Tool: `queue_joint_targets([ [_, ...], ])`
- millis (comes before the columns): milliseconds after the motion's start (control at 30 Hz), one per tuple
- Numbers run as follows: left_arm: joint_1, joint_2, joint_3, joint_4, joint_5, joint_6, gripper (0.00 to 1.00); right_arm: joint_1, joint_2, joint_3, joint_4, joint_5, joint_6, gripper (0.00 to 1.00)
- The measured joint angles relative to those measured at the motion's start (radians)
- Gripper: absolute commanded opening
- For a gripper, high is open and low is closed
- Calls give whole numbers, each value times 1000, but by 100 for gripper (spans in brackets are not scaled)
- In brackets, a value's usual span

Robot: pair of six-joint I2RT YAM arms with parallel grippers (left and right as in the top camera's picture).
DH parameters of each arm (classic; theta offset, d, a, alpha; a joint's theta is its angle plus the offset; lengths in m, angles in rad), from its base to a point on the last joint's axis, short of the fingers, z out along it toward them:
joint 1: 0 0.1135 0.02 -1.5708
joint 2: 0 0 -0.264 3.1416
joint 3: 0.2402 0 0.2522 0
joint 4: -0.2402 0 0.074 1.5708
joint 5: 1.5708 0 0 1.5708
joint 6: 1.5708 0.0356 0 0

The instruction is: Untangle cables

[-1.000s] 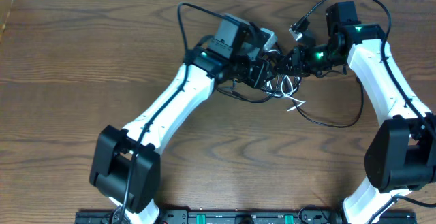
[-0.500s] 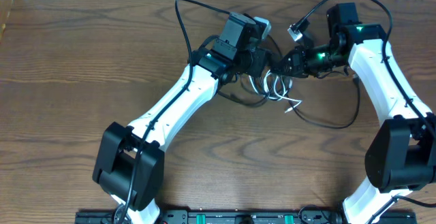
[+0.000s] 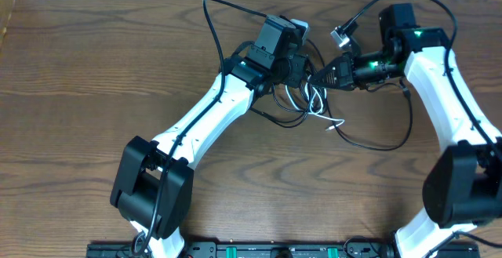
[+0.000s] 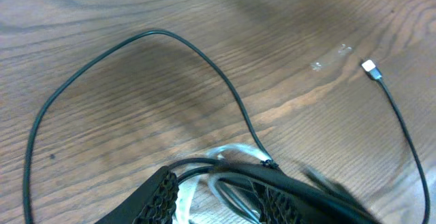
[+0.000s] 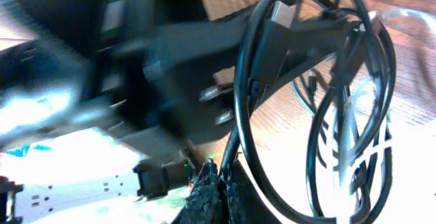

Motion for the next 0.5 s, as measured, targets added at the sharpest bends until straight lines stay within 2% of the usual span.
queue_joint_targets([
  [500,49,0,0,0,-38,-2,42,-9,-203,0,-52,-15,-10,1],
])
